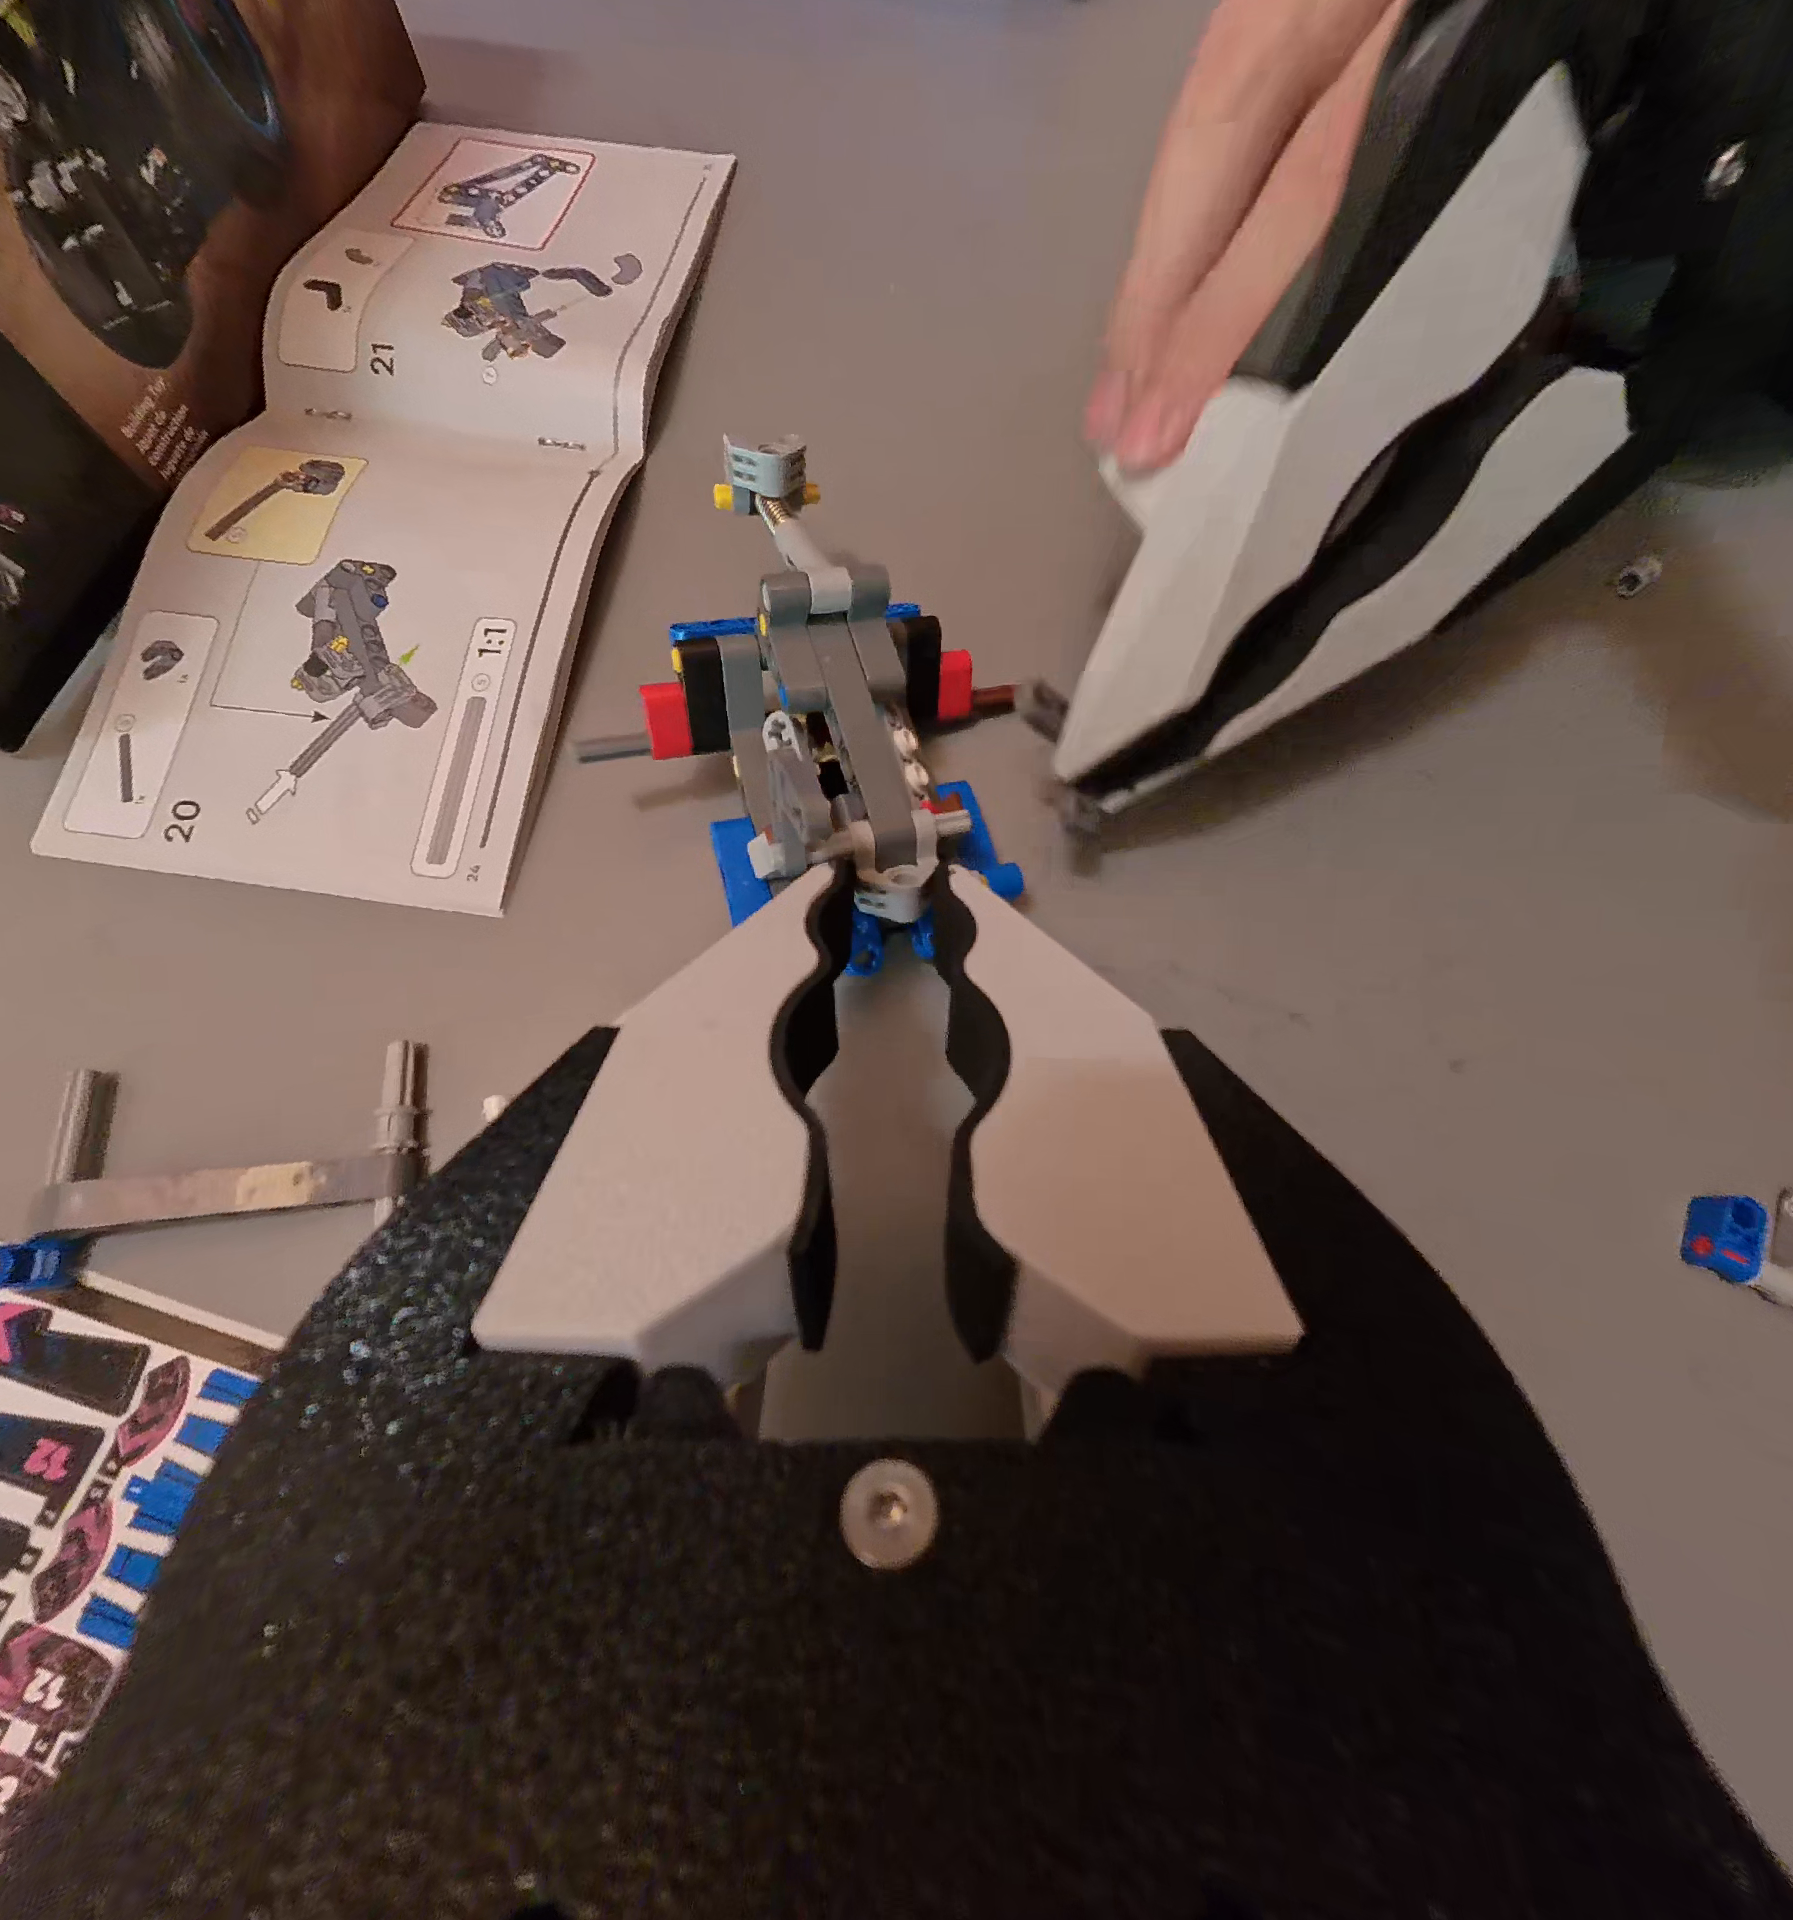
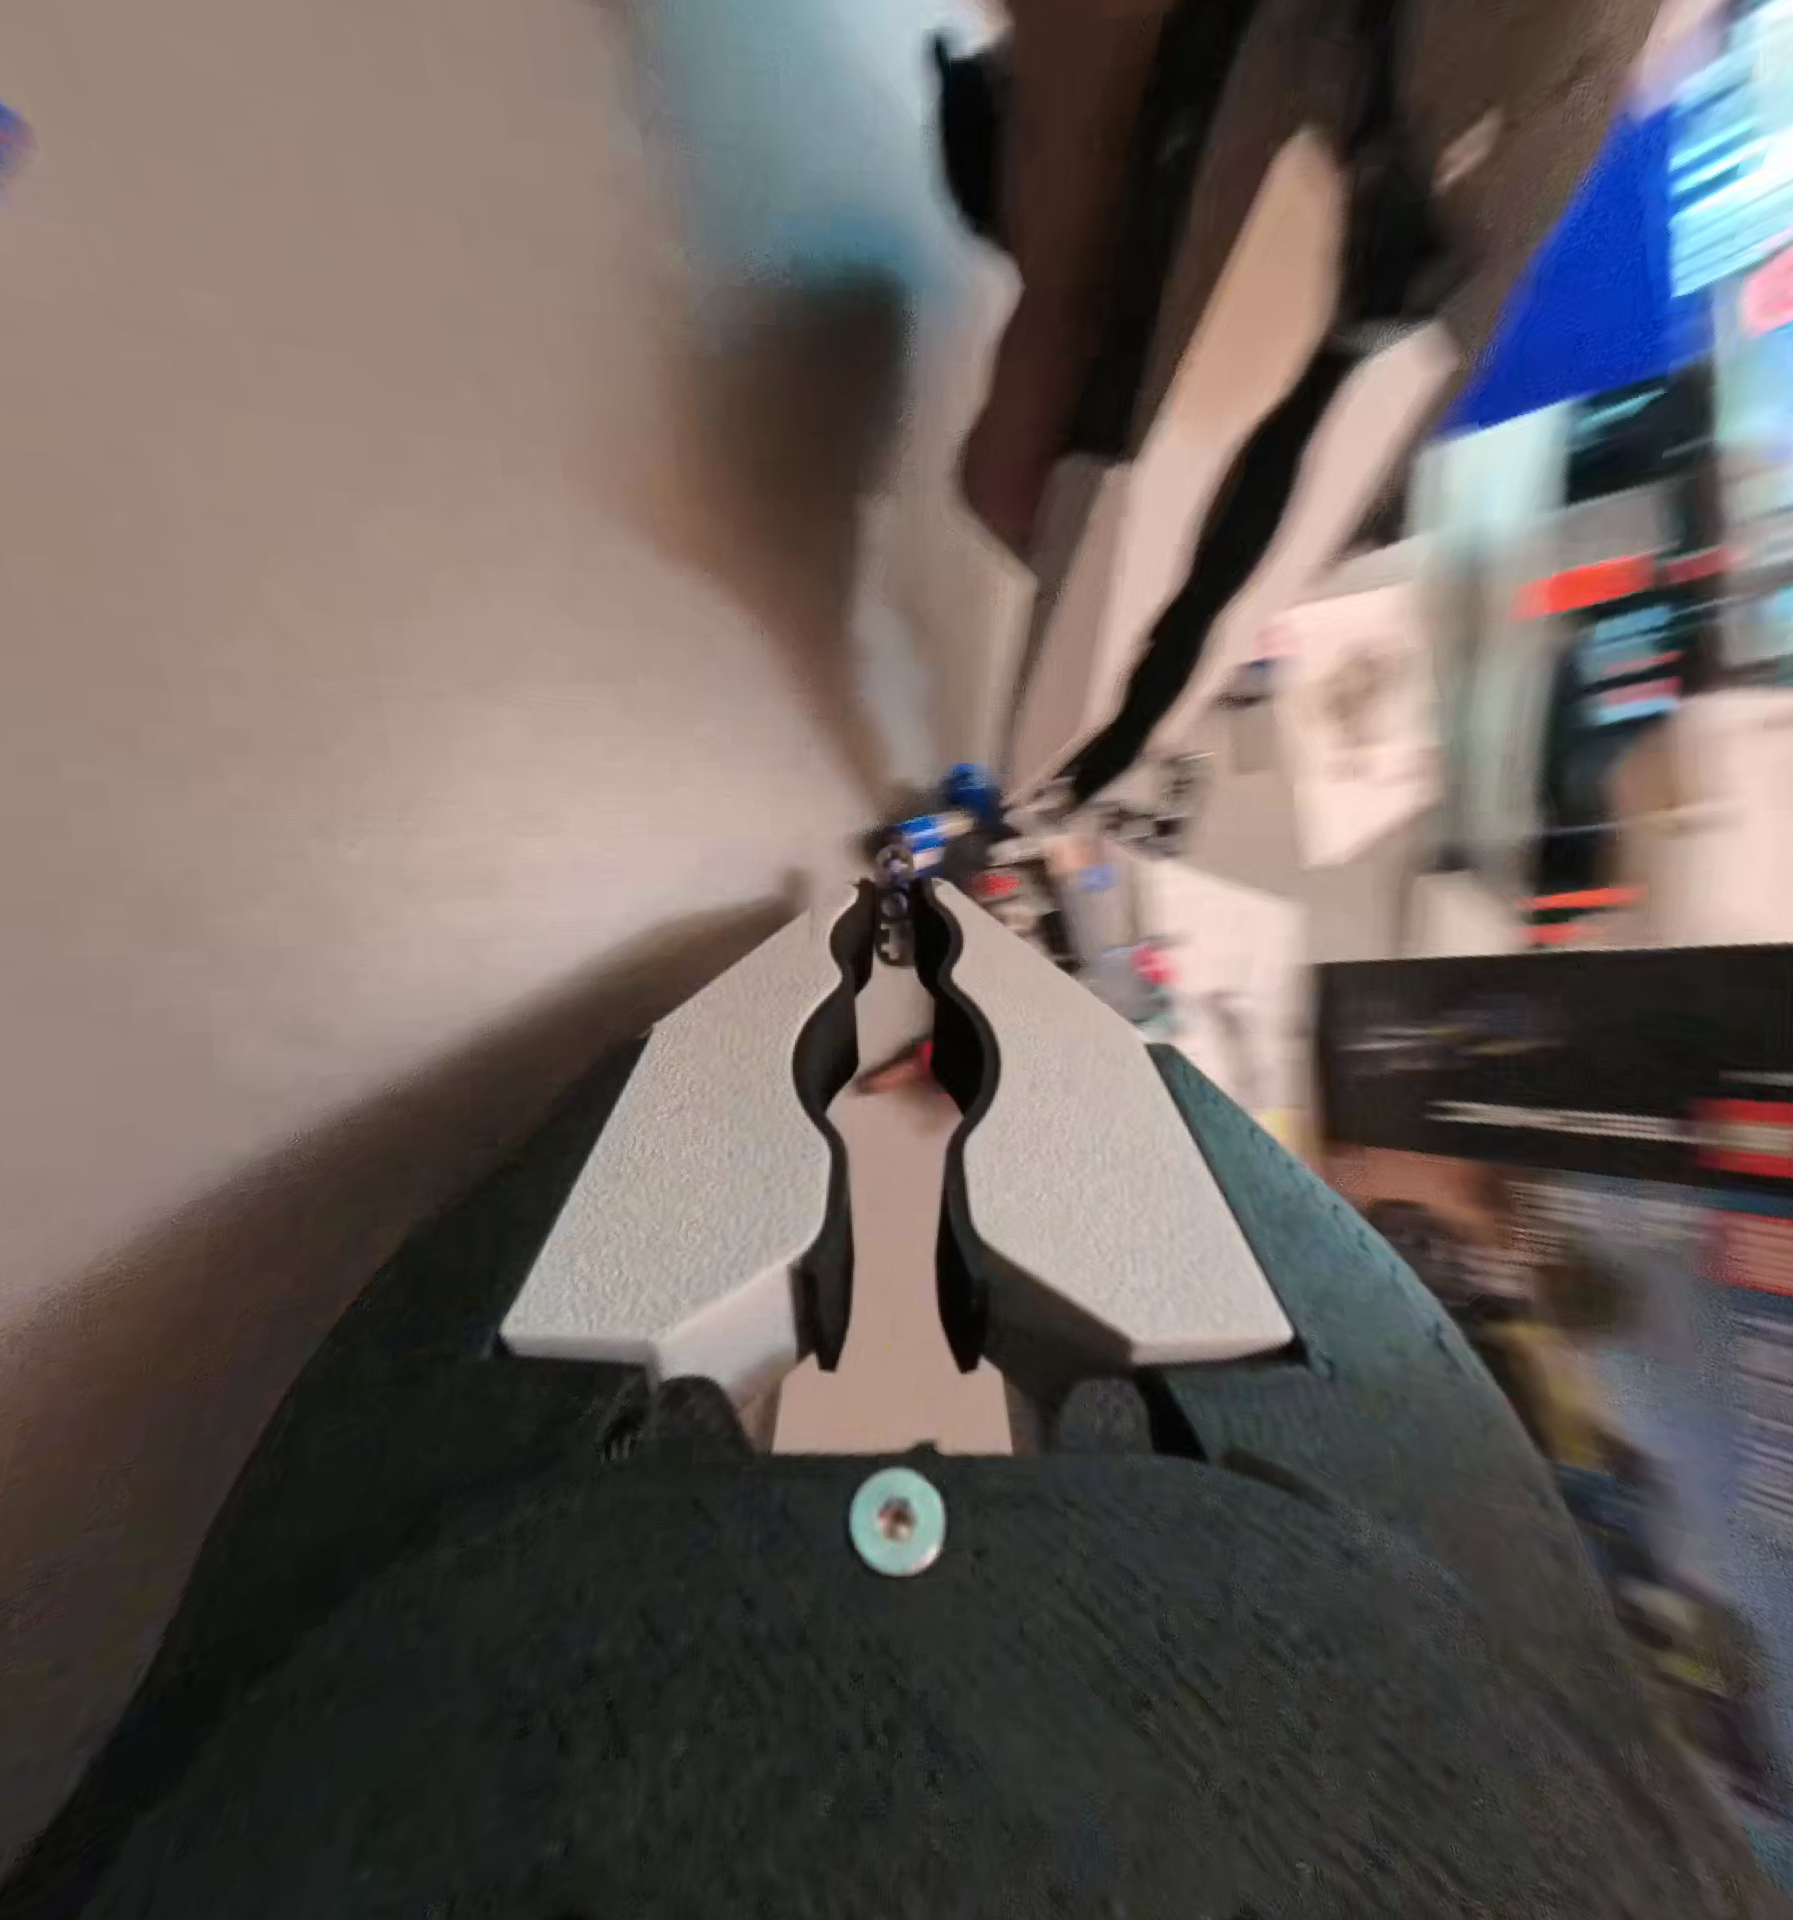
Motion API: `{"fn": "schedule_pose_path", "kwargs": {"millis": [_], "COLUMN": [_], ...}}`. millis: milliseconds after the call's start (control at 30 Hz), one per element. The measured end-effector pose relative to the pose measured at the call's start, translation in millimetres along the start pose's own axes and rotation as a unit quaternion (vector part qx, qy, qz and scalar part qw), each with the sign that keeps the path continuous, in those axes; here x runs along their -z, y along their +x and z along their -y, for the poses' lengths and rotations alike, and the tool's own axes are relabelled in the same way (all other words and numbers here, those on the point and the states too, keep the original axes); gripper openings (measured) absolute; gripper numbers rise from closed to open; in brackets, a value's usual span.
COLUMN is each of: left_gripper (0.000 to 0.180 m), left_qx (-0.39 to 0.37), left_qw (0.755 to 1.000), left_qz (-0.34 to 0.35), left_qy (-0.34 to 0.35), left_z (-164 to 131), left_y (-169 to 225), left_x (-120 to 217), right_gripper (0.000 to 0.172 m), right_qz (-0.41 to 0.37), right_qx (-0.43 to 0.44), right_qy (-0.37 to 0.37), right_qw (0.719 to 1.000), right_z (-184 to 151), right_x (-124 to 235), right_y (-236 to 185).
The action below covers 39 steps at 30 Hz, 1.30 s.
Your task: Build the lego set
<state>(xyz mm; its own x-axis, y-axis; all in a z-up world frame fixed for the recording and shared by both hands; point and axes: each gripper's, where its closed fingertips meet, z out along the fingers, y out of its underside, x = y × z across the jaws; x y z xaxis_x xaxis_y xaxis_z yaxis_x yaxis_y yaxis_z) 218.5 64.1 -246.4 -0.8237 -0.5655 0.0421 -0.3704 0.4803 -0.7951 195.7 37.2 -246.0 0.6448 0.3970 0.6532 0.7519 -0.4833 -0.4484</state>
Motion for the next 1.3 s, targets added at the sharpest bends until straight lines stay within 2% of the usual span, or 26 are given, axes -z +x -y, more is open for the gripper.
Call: {"fn": "schedule_pose_path", "kwargs": {"millis": [33,133,267,533,633,767,833,867,967,1067,1167,1300], "left_gripper": [0.011,0.011,0.011,0.011,0.011,0.011,0.011,0.011,0.012,0.020,0.013,0.012], "left_qx": [0.004,0.010,-0.003,-0.020,-0.049,-0.064,-0.071,-0.074,-0.077,-0.084,-0.077,-0.090], "left_qw": [1.000,1.000,1.000,0.996,0.991,0.980,0.977,0.977,0.983,0.992,0.997,0.995], "left_qz": [-0.004,-0.016,-0.027,-0.072,-0.077,-0.080,-0.077,-0.073,-0.056,-0.033,0.006,0.040], "left_qy": [-0.004,-0.007,-0.013,-0.051,-0.102,-0.171,-0.187,-0.187,-0.159,-0.087,-0.012,-0.012], "left_z": [-0.3,0.7,1.6,1.5,-0.6,-2.8,-2.0,-1.3,-1.5,-3.9,-1.6,-1.2], "left_y": [-0.3,-1.4,-0.9,-2.6,-7.0,-7.5,-8.1,-8.8,-8.7,-6.8,-9.4,-12.7], "left_x": [0.4,0.5,1.5,5.9,7.5,9.0,8.9,8.3,6.7,2.8,1.1,4.6], "right_gripper": [0.004,0.004,0.004,0.004,0.004,0.004,0.004,0.004,0.004,0.004,0.004,0.004], "right_qz": [-0.044,-0.074,-0.097,-0.111,-0.101,-0.027,0.028,0.030,0.035,0.027,0.024,0.019], "right_qx": [0.036,0.083,0.153,0.232,0.236,0.193,0.160,0.143,0.113,0.079,0.055,0.052], "right_qy": [0.015,0.043,0.006,0.067,0.074,0.069,0.076,0.091,0.113,0.124,0.128,0.134], "right_qw": [0.998,0.993,0.984,0.964,0.964,0.978,0.984,0.985,0.987,0.989,0.990,0.989], "right_z": [4.4,9.3,-6.5,3.0,1.0,-13.8,-16.0,-12.6,-10.8,-12.5,-13.4,-9.9], "right_x": [2.1,1.2,-8.3,-3.8,-3.4,-8.9,-15.8,-17.7,-16.6,-14.5,-13.7,-16.1], "right_y": [10.3,16.7,22.8,25.3,40.6,56.2,49.2,49.9,47.0,45.9,45.6,41.0]}}
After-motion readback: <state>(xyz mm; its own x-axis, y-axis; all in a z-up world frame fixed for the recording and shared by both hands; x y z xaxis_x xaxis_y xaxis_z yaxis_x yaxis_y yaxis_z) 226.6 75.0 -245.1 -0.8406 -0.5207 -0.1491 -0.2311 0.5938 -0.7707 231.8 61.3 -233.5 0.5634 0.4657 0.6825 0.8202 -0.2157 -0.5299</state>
